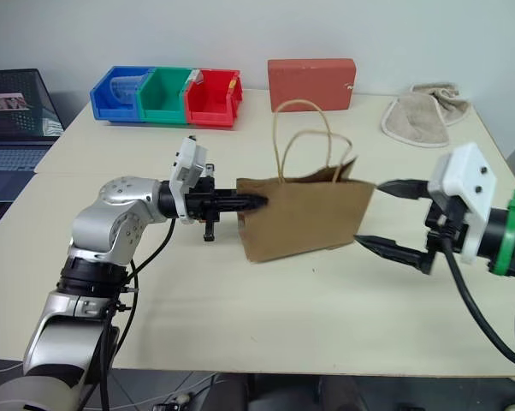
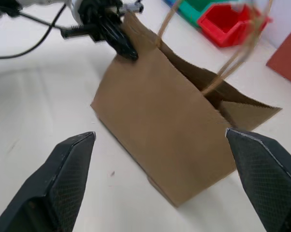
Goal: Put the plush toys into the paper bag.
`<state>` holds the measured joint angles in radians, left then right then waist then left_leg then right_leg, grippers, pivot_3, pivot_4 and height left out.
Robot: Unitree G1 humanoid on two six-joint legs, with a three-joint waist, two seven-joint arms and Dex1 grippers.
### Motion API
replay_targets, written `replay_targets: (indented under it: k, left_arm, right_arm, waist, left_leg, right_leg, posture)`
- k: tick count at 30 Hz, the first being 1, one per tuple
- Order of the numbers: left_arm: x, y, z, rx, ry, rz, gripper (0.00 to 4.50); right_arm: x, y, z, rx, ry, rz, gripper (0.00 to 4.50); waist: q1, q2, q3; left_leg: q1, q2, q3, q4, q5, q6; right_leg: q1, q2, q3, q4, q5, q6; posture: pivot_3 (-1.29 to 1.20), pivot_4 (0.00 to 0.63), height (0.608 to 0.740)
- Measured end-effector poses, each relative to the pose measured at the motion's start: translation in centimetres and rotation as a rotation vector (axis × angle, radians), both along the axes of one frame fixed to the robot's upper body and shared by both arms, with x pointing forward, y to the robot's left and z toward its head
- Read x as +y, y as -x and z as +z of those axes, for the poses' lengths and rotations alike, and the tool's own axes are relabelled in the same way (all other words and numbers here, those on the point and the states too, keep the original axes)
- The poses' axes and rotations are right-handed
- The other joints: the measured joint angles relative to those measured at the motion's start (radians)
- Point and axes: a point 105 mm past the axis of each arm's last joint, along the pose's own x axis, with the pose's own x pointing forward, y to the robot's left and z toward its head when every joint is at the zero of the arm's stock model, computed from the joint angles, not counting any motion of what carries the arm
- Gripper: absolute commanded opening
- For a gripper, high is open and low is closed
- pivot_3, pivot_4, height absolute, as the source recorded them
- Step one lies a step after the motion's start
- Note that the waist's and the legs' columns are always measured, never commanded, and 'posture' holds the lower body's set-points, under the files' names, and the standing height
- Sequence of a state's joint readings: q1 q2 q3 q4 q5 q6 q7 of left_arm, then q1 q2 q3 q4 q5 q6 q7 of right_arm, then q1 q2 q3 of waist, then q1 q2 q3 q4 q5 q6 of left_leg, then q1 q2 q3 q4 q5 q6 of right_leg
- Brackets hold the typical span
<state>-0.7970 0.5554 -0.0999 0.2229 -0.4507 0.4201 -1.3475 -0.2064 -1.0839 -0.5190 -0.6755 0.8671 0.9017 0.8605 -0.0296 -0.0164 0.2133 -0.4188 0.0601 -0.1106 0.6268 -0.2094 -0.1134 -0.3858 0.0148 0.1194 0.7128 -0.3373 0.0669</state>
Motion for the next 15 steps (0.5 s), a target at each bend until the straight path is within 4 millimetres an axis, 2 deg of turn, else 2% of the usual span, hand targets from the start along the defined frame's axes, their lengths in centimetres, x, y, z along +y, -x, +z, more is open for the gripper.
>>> replay_targets:
  k: [4,12,15]
  left_arm:
    - [-0.5,-0.3,-0.9,0.039,-0.002,-0.057,0.06]
    - [-1.1,-1.3,-2.4,0.045,-0.007,-0.064,0.06]
    - [-0.8,-1.7,-2.6,0.005,-0.042,-0.036,0.7]
  right_arm:
    - [-1.5,0.7,0.4,-0.019,0.012,-0.067,4.5]
    - [-0.9,1.4,-0.2,-0.015,0.027,-0.064,4.5]
    - [-0.7,1.5,-0.3,-0.013,0.024,-0.058,4.5]
  waist:
    - [-0.004,0.0,0.0]
    - [-0.009,0.0,0.0]
    - [-0.007,0.0,0.0]
  left_leg:
    - [0.001,0.0,0.001,0.001,0.0,0.0]
    - [0.001,0.0,0.001,0.001,0.0,0.0]
    - [0.001,0.0,0.001,0.001,0.0,0.0]
  right_leg:
    - [0.001,0.0,0.001,0.0,0.0,0.0]
    - [0.001,0.0,0.001,0.0,0.0,0.0]
    - [0.001,0.0,0.001,0.0,0.0,0.0]
  posture:
    - [0.0,0.15,0.74]
    - [0.0,0.15,0.74]
    - [0.0,0.15,0.74]
